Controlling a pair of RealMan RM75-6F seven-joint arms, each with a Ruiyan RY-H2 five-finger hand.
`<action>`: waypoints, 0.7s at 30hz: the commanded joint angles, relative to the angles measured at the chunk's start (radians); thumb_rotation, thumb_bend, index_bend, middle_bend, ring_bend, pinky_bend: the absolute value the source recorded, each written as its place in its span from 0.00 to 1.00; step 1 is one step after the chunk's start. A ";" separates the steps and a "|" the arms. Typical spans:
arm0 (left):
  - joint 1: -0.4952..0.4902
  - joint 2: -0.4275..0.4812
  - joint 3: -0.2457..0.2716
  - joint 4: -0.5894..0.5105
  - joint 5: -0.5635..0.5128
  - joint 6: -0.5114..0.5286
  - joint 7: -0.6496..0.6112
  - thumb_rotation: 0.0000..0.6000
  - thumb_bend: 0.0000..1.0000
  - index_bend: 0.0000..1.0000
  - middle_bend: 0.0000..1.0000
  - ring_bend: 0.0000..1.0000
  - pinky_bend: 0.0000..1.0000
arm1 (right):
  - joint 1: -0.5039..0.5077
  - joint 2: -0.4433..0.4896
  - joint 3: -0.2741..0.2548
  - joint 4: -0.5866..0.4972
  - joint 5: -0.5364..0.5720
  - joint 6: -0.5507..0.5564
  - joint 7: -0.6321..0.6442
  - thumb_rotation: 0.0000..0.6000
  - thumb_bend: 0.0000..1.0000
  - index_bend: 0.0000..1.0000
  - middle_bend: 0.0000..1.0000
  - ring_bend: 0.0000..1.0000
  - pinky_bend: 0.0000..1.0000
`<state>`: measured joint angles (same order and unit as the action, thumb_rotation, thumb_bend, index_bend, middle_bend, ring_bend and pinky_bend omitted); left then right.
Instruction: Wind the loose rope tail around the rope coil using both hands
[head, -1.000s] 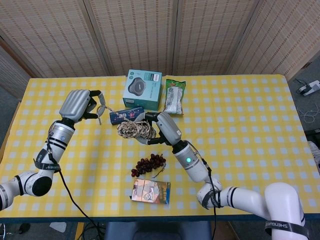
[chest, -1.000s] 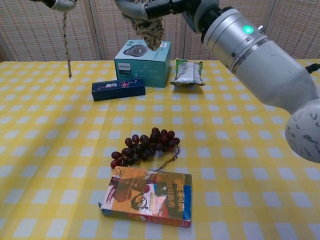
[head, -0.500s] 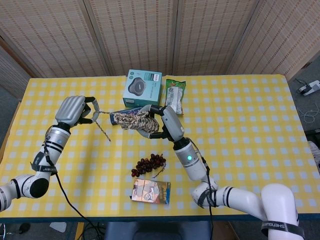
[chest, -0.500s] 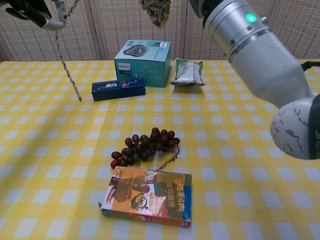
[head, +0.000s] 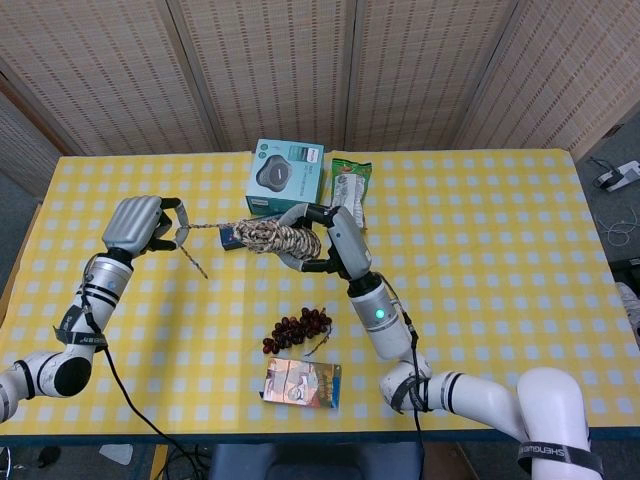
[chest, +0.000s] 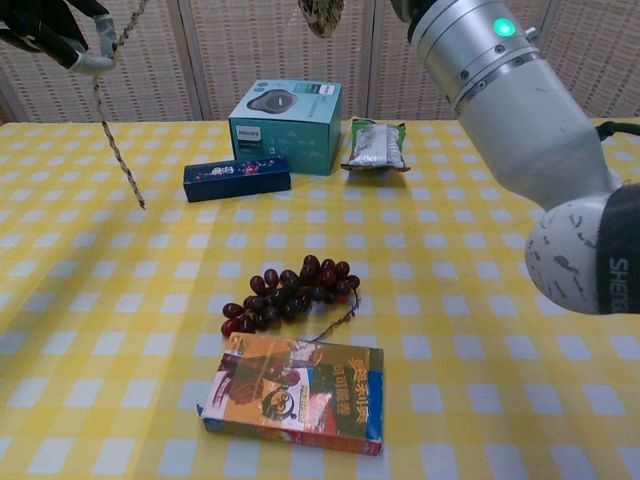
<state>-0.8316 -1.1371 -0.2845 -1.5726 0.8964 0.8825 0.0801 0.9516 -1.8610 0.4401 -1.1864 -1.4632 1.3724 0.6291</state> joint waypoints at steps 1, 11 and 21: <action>0.002 0.000 0.002 0.002 0.001 -0.002 0.000 1.00 0.43 0.76 1.00 1.00 1.00 | 0.001 -0.005 0.006 0.011 0.002 0.009 0.000 1.00 0.26 0.90 0.71 0.57 0.63; 0.006 -0.002 0.025 0.011 -0.004 -0.022 0.025 1.00 0.43 0.75 1.00 1.00 1.00 | 0.005 -0.016 0.025 0.035 0.011 0.036 0.012 1.00 0.26 0.90 0.72 0.57 0.63; 0.011 0.006 0.030 0.005 -0.007 -0.024 0.034 1.00 0.43 0.75 1.00 1.00 1.00 | 0.009 -0.026 0.033 0.055 0.020 0.048 0.015 1.00 0.26 0.90 0.72 0.57 0.63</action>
<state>-0.8209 -1.1318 -0.2542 -1.5665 0.8882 0.8577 0.1146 0.9604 -1.8867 0.4736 -1.1316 -1.4434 1.4204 0.6444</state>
